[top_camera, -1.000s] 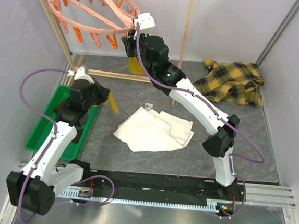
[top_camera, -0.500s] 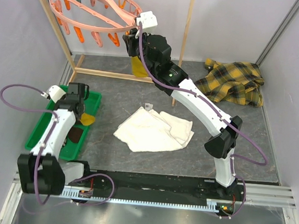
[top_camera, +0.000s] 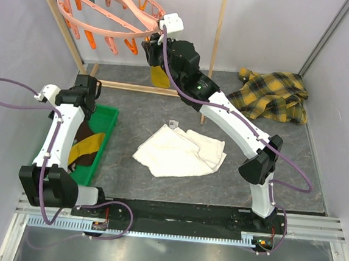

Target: Remove the socks clipped to the hanger

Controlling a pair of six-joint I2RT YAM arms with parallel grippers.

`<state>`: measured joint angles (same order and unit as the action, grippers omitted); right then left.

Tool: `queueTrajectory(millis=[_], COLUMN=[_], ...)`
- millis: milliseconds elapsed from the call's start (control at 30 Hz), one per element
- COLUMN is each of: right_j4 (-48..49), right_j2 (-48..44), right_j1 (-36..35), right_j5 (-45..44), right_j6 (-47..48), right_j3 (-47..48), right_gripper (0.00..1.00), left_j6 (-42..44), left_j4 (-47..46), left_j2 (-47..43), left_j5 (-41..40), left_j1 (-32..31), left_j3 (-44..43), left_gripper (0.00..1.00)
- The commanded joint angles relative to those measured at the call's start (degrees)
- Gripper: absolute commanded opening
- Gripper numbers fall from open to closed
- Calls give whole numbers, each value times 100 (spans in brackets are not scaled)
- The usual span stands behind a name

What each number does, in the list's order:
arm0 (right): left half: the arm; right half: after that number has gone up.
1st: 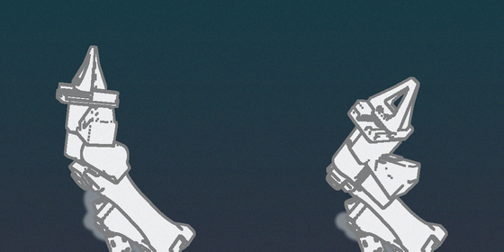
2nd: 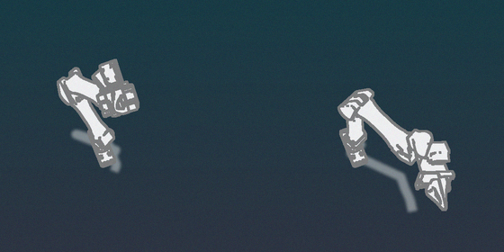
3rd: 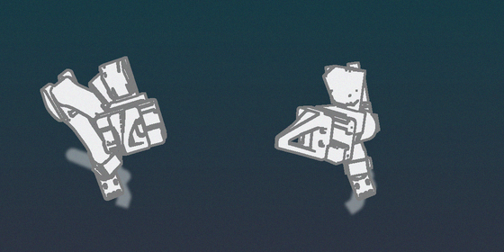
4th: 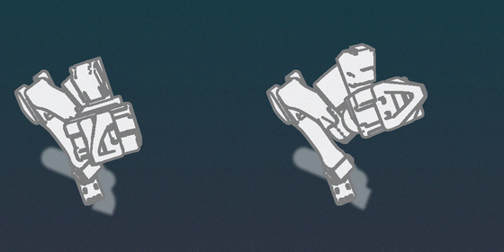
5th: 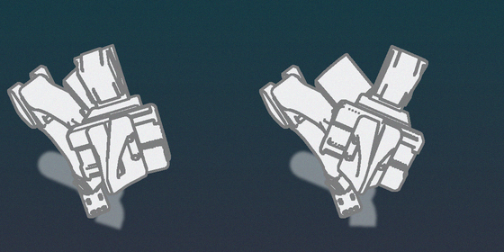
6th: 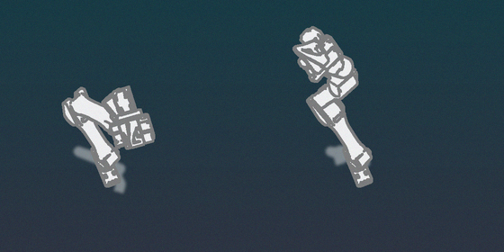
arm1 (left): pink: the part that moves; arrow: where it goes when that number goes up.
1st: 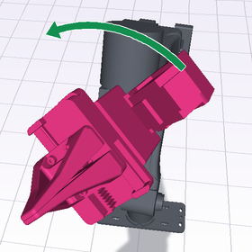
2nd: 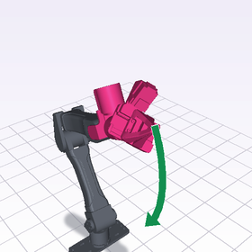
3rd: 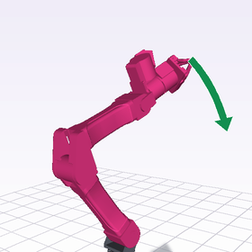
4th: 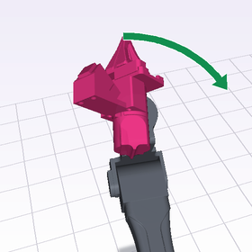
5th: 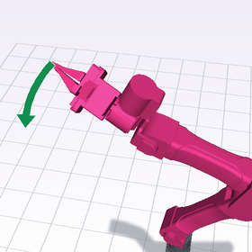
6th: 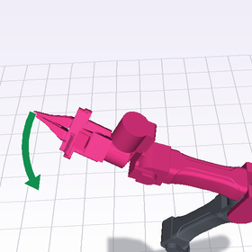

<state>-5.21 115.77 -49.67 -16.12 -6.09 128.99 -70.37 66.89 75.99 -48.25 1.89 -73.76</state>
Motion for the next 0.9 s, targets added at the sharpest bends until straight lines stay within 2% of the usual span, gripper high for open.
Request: queueTrajectory(millis=[0,67,100,133,167,233,267,367,433,500,533,600,800,833,867], right_j4=[135,169,196,222,257,249,249,319,389,398,390,407,881,951,987], right_j2=[-230,-274,-282,-283,-283,-291,-352,-580,-774,-888,-1020,-1178,-1881,-2039,-2110], right_j1=[-34,-34,-34,-34,-34,-43,-43,-34,-34,-16,-25,-8,-8,1,10], right_j5=[153,135,153,179,223,302,311,241,171,249,302,373,329,285,233], right_j6=[-147,-252,-322,-366,-445,-516,-560,-534,-481,-411,-376,-323,-191,-121,-95], right_j3=[74,30,4,-14,-5,-14,-101,-469,-672,-901,-1050,-1252,-2421,-2675,-2808], right_gripper=[27,29,29,29,33,45,47,51,53,59,66,70,80,84,87], left_j6=[1276,2084,2280,2439,2666,2940,3141,3214,2890,2573,2485,2387,3397,3720,3871], left_j4=[-832,-2172,-2650,-3012,-3633,-4155,-4541,-4799,-4730,-4467,-4396,-4404,-5071,-5351,-5484], left_j2=[-250,-688,-856,-970,-1085,-1305,-1340,-1314,-1236,-1130,-1121,-1173,-1569,-1613,-1639], left_j5=[663,1367,1997,2221,2354,2793,3090,3540,3315,3120,3059,2997,3655,3795,4145], left_j1=[-101,-301,-390,-478,-714,-926,-971,-989,-998,-998,-1006,-1006,-1006,-1006,-1006], left_j3=[114,666,870,1054,1343,1652,1706,1759,1768,1742,1759,1855,2242,2295,2322], left_gripper=[63,62,61,61,61,63,63,64,63,63,63,64,64,64,64])
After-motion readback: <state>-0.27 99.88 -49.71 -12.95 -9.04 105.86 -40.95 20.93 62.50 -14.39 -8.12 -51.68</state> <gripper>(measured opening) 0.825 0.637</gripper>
